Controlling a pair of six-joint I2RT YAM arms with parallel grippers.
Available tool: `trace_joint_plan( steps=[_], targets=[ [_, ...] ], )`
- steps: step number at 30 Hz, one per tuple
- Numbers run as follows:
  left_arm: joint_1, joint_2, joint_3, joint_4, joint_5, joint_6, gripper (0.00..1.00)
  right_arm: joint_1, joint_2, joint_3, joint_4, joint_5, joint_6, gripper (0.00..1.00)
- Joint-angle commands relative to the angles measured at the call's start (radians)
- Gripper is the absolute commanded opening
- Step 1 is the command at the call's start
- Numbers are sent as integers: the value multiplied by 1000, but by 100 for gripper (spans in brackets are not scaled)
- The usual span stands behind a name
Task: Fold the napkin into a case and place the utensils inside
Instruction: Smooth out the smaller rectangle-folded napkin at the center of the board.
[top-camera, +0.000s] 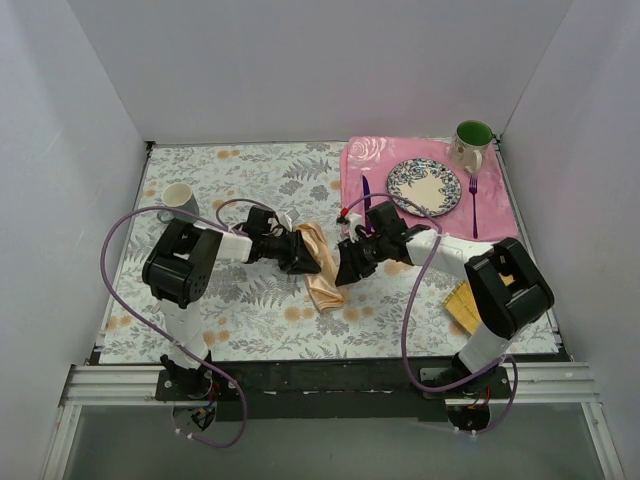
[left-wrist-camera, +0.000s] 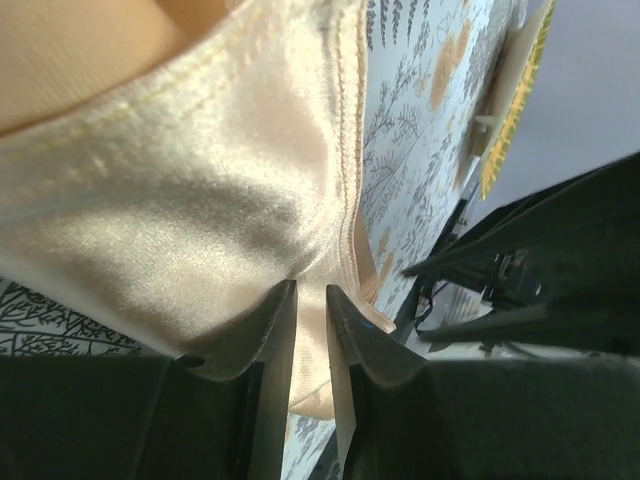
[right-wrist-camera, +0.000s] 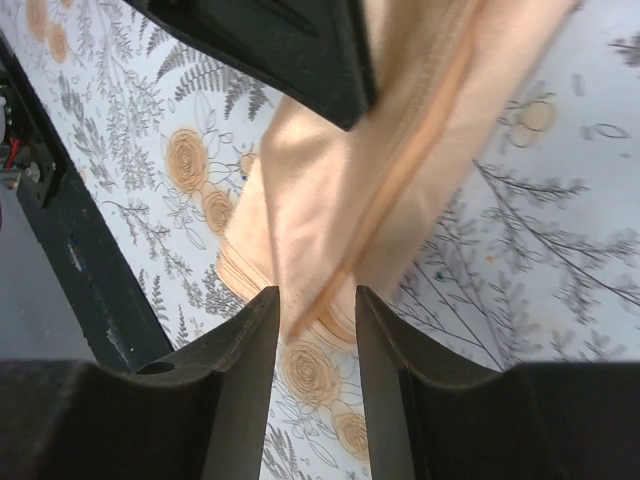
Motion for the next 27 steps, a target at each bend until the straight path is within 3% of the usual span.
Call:
trace_joint_plan(
  steps=[1, 8, 15, 20, 27],
  targets=[
    [42, 39, 4, -206, -76, 203, 20, -33, -7, 10, -63, 46, -64, 44],
    [65, 66, 68, -325, -35, 350, 20, -31, 126, 39, 53, 31, 24, 40],
    [100, 122, 230, -445, -50, 531, 22, 30, 180, 53, 133, 28, 103, 27],
    [119, 155, 287, -496, 3, 553, 23, 91, 209, 55, 202, 34, 159, 24],
    [117, 129, 252, -471, 69, 502, 23, 110, 272, 76, 250, 11, 237, 14]
  ],
)
